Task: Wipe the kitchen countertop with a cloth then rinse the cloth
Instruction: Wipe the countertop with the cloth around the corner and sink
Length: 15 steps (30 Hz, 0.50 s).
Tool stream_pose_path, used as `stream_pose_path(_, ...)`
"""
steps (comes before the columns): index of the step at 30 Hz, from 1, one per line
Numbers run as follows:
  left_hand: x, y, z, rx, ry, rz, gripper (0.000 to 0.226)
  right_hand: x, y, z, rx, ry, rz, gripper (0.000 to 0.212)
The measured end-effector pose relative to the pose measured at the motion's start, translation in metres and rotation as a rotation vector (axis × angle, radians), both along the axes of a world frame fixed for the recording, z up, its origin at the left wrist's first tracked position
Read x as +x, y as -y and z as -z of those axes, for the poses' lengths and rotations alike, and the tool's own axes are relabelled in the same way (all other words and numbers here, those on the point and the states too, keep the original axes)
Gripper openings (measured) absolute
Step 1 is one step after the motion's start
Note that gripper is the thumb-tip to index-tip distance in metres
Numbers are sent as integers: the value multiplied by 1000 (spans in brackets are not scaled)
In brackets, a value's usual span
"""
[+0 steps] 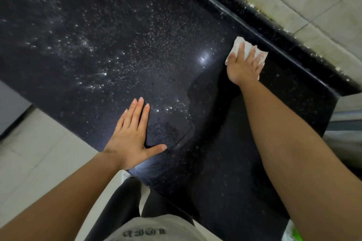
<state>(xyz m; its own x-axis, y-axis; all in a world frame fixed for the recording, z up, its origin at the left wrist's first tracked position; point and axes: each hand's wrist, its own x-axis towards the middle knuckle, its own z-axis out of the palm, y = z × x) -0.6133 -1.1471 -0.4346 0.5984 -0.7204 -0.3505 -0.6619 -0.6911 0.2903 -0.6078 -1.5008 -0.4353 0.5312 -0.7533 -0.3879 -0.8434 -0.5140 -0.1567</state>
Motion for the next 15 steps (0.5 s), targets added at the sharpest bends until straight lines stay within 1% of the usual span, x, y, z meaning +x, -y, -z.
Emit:
stream_pose_path(2,0,0,0,1,10,10,115,14,-10,1,0,2,-57,58)
stream_pose_path(8,0,0,-1,3,-15,-5,115,32,-83,6,-7,20,-395,56)
stream_pose_path(12,0,0,-1,3,-33,-14,116,16,-120,7,-21,35,-675,57)
stream_pose_path(15,0,-1,-1,11,-36,-9,117,-8,-113,0,19,48,-913,55)
